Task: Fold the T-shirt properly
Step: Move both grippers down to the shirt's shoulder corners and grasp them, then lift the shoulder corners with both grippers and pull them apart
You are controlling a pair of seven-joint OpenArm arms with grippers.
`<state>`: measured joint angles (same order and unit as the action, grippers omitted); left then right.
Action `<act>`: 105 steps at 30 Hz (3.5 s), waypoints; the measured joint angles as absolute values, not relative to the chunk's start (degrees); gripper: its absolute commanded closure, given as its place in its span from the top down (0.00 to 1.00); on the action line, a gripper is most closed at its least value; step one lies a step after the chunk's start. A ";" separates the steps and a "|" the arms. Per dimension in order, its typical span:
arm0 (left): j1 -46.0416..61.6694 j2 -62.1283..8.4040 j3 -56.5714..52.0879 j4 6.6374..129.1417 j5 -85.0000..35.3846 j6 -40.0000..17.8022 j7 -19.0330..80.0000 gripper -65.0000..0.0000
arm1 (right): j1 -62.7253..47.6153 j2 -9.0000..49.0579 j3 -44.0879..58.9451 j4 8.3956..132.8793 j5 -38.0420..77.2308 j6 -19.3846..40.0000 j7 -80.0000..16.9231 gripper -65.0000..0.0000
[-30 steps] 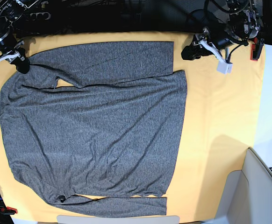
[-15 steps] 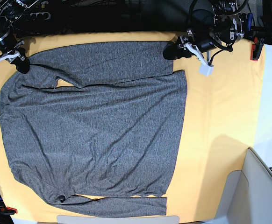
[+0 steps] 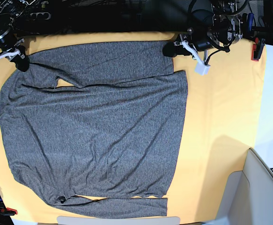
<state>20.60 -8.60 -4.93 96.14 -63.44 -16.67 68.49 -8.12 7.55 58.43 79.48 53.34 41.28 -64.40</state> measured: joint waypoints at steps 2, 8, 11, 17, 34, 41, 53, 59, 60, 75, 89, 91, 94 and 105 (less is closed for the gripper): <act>21.43 -9.37 -4.27 99.37 -63.68 -15.94 70.11 0.01 | -10.55 7.25 58.28 83.53 50.43 40.82 -62.98 0.00; 20.60 -11.09 -4.14 107.53 -64.29 -16.34 70.52 0.01 | -11.90 7.09 58.19 89.91 46.26 40.05 -63.37 0.00; 19.97 -11.09 -4.43 107.74 -64.05 -16.27 70.32 0.01 | -11.38 6.96 58.19 92.36 46.28 39.97 -63.35 0.00; 12.21 -11.29 -4.27 107.22 -63.64 -16.14 72.25 0.01 | -5.06 7.09 56.95 92.88 45.52 39.83 -63.81 0.00; -7.07 -11.16 -4.64 88.05 -63.66 -16.12 73.52 0.01 | 14.63 3.97 49.58 73.60 28.84 39.64 -57.10 0.00; -7.27 -11.18 -10.74 88.16 -63.86 -16.14 73.49 0.01 | 14.79 4.78 49.69 74.54 28.86 39.66 -54.81 0.00; -6.17 -11.14 -11.53 86.59 -63.64 -16.16 73.45 0.01 | 14.83 6.35 49.95 74.37 28.86 39.64 -54.59 0.00; -5.74 -11.09 -11.44 82.63 -63.68 -16.14 73.69 0.10 | 14.76 6.33 49.89 74.22 28.84 39.64 -54.57 0.02; -5.82 -11.20 -10.81 81.87 -63.53 -16.14 73.69 0.16 | 14.74 6.33 49.84 74.22 28.82 39.64 -54.57 0.05; -5.74 -12.58 -6.70 80.66 -63.64 -16.14 73.52 0.32 | 12.19 8.23 49.52 77.54 29.04 39.66 -55.22 0.72; -4.08 -12.78 -6.46 80.77 -63.66 -16.12 73.47 0.32 | 6.63 8.49 63.02 79.96 43.81 38.85 -56.16 0.72; -3.99 -13.67 -6.42 80.77 -63.66 -16.12 73.56 0.32 | 6.59 7.86 65.30 73.97 45.12 36.64 -57.10 0.72; -4.14 -14.00 -6.42 80.88 -63.81 -16.14 73.43 0.32 | 7.42 8.40 66.81 69.47 48.38 37.06 -56.58 0.72; -4.01 -13.91 -6.42 80.88 -63.70 -16.12 73.54 0.32 | 13.21 9.76 66.98 63.72 49.28 29.56 -54.13 0.72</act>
<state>-4.01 -13.91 -6.42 80.88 -63.70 -16.12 73.54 13.21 9.76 66.98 63.72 49.28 29.56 -54.13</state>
